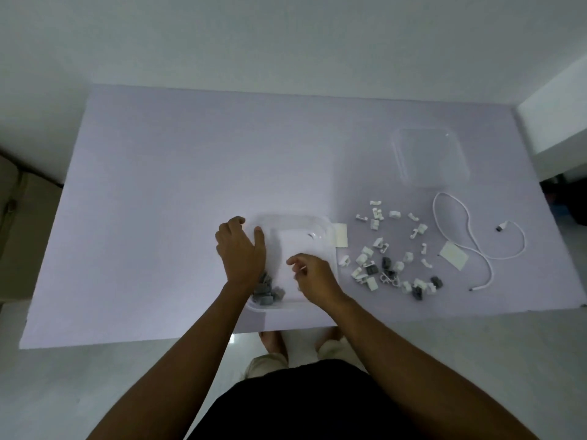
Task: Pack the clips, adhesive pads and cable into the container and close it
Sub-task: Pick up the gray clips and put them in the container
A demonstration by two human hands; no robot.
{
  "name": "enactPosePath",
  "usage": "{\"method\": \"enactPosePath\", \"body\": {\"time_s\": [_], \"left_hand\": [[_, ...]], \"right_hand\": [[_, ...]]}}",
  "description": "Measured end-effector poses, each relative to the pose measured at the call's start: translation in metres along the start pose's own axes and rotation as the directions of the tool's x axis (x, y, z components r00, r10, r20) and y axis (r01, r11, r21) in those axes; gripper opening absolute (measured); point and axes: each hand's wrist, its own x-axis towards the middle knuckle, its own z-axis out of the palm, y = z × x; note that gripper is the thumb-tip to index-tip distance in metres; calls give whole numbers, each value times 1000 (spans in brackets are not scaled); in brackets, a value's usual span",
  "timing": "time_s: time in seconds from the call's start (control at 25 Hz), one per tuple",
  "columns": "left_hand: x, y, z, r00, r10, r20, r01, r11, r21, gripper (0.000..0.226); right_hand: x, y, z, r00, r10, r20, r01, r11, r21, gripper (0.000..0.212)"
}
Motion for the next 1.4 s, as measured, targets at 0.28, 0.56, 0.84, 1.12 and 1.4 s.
{"method": "enactPosePath", "body": {"time_s": [0.28,0.56,0.84,1.12,1.4], "left_hand": [[-32,106,51,844,384,376,-327,922,-207,8],[-84,138,144,599,365,713,-508,861,-14,20],[-116,142,193,621,307,722,-595,784,178,16],[-114,138,205,686,228,691,-512,826,236,18],[-123,148,210,689,283,667,-581,767,274,40]], "right_hand": [[-28,73,-99,844,-32,-535,57,998,30,26],[-58,194,-143,732,188,-654,-272,962,-27,30],[-47,236,-142,833,157,-531,-232,970,-77,23],[-42,228,-163,831,165,-531,13,949,316,18],[-46,257,-204,810,384,-444,-27,780,625,15]]}}
